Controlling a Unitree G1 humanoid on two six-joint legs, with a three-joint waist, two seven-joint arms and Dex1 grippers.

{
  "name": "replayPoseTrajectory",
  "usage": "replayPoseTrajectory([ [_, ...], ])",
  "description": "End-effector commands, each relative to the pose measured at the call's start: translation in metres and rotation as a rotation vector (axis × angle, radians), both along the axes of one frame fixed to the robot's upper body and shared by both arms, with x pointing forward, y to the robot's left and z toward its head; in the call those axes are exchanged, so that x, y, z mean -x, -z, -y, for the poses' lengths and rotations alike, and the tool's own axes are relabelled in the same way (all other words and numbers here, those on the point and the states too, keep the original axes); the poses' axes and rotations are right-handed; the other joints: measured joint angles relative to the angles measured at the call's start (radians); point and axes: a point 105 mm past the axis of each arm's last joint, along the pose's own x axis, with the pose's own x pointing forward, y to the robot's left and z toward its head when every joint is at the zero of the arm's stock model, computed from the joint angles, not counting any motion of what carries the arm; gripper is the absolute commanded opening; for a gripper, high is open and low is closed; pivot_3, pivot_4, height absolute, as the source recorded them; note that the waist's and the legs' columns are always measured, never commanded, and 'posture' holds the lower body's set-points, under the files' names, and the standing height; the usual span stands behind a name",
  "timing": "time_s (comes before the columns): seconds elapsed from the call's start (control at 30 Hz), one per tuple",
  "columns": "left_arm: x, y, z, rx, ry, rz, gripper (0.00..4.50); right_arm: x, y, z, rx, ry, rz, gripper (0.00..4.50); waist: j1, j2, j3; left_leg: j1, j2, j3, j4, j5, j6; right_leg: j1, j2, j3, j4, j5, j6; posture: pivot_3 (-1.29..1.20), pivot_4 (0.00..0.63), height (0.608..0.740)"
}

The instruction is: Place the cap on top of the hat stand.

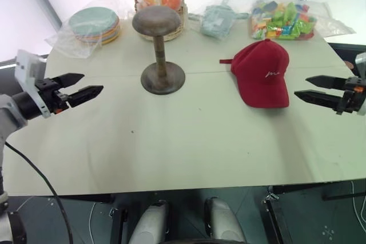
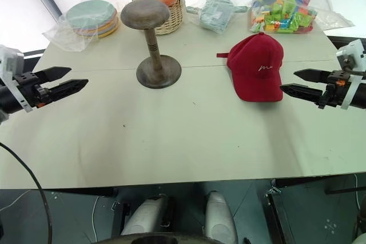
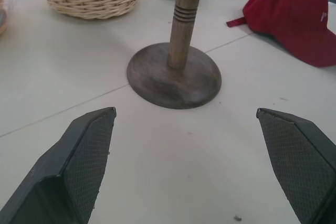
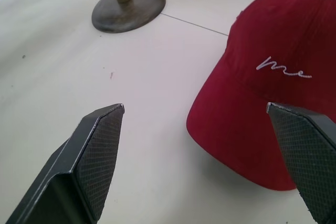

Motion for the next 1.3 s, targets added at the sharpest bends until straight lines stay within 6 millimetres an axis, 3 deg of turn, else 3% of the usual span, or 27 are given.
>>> replayPoseTrajectory([
  [0.03,-0.001,-0.013,0.000,-0.016,0.000,0.061,4.50,0.004,-0.020,-0.001,0.011,-0.001,0.072,4.45,0.000,0.000,0.000,0.000,0.000,0.000,0.000,0.000,0.000,0.000,0.000,0.000,0.000,0.000,0.000,0.00,0.150,0.740],
  [0.77,-0.004,-0.016,-0.006,-0.024,-0.035,0.083,4.50,-0.003,-0.022,-0.007,0.019,0.006,0.086,4.45,0.000,0.000,0.000,0.000,0.000,0.000,0.000,0.000,0.000,0.000,0.000,0.000,0.000,0.000,0.000,0.00,0.150,0.740],
  [1.03,-0.016,-0.016,-0.016,-0.065,-0.108,0.103,4.50,-0.009,-0.022,-0.004,0.040,0.043,0.099,4.45,0.000,0.000,0.000,0.000,0.000,0.000,0.000,0.000,0.000,0.000,0.001,0.000,0.000,0.000,0.000,0.00,0.150,0.740],
  [1.13,-0.013,-0.022,0.004,-0.024,0.006,0.081,4.50,-0.009,-0.022,-0.003,0.047,0.048,0.096,4.45,0.002,0.000,0.000,0.000,0.000,0.000,0.000,0.000,0.000,0.000,0.001,0.000,0.000,0.000,0.000,0.00,0.150,0.740],
  [1.23,0.013,-0.037,0.052,-0.011,0.304,0.072,4.50,-0.008,-0.020,-0.002,0.067,0.047,0.088,4.45,0.001,0.000,0.000,0.000,0.000,0.000,0.000,0.000,0.000,0.000,0.001,0.000,0.000,0.000,0.000,0.00,0.150,0.740],
  [1.3,0.023,-0.045,0.071,-0.003,0.421,0.067,4.50,-0.009,-0.018,-0.002,0.091,0.047,0.082,4.45,0.000,0.000,0.000,0.000,0.000,0.000,0.001,0.000,0.000,0.000,0.001,0.000,0.000,0.000,0.000,0.00,0.150,0.740],
])
